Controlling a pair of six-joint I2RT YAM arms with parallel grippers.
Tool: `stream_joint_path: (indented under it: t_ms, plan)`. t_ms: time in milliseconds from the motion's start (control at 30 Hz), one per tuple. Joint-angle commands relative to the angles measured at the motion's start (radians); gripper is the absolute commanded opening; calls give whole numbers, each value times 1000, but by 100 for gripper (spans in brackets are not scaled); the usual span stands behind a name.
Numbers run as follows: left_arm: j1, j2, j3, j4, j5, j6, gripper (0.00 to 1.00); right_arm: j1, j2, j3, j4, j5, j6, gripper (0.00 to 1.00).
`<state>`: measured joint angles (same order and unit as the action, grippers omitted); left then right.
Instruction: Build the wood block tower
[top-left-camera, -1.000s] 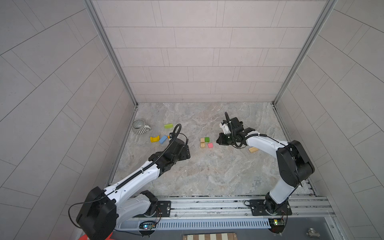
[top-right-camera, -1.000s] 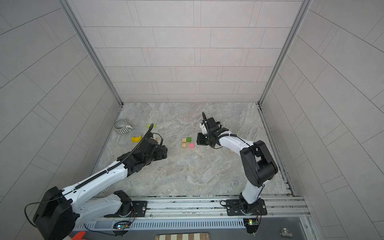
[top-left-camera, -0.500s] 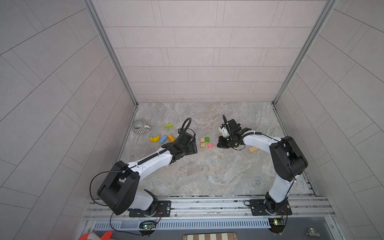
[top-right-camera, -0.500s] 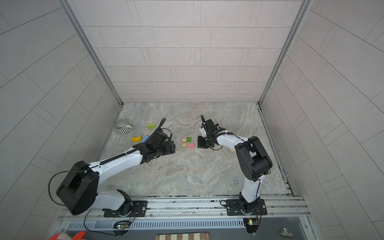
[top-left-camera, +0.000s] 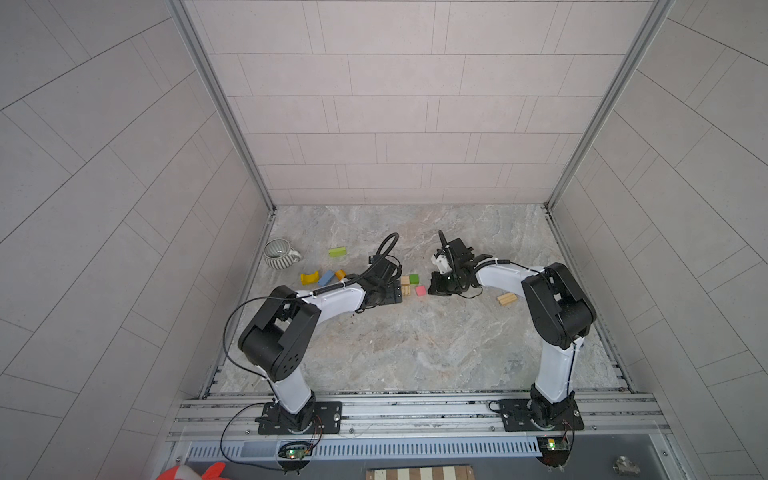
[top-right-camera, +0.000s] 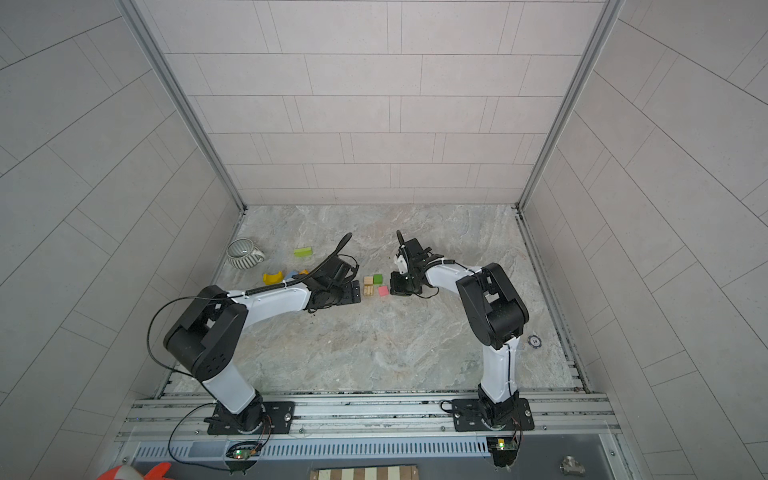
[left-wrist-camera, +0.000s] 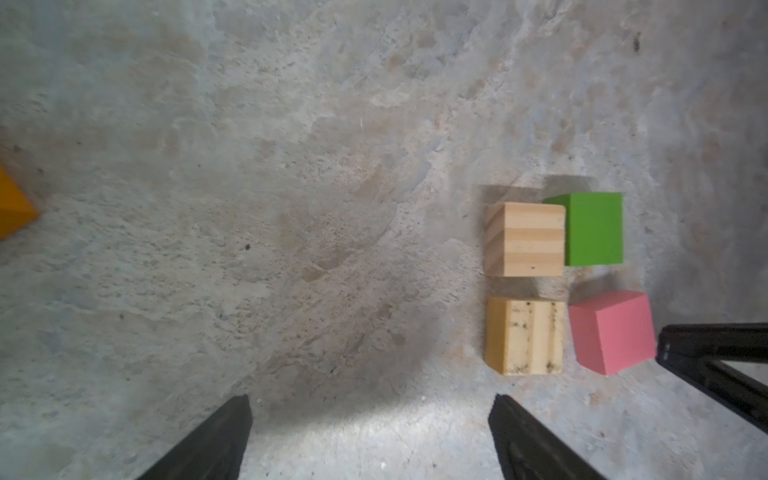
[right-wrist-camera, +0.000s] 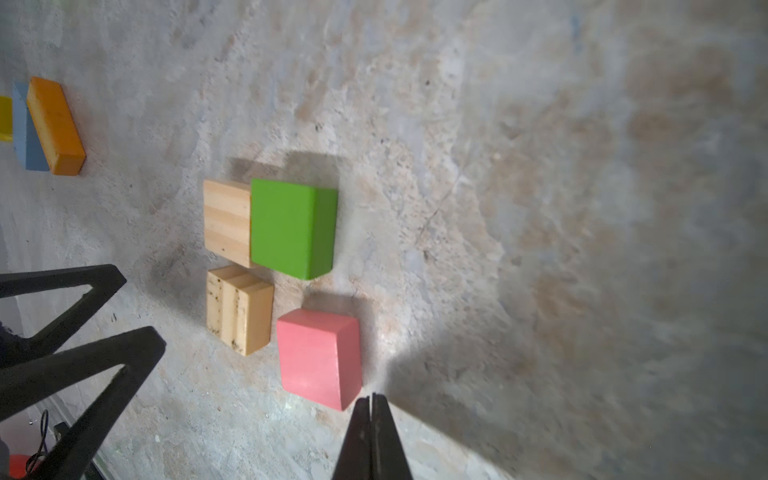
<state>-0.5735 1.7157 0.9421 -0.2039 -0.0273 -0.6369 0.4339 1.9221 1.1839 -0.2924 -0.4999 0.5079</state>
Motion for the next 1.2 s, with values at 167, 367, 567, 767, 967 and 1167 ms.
stream_joint_path:
  t_ms: [167, 367, 567, 767, 967, 1167]
  plan:
    - [21, 29, 30, 42, 16, 5, 95, 18, 45, 41, 2, -16, 13, 0]
    - [30, 52, 47, 43, 22, 5, 95, 31, 67, 70, 2, -20, 21, 0]
    - [36, 48, 44, 46, 26, 6, 95, 36, 84, 81, 5, -18, 29, 0]
    - [39, 56, 42, 53, 30, 5, 95, 40, 89, 89, 13, -20, 40, 0]
    - [40, 65, 38, 67, 39, 2, 95, 45, 94, 94, 16, -22, 46, 0]
    - [41, 64, 37, 65, 36, -1, 95, 42, 81, 92, 7, -10, 44, 0]
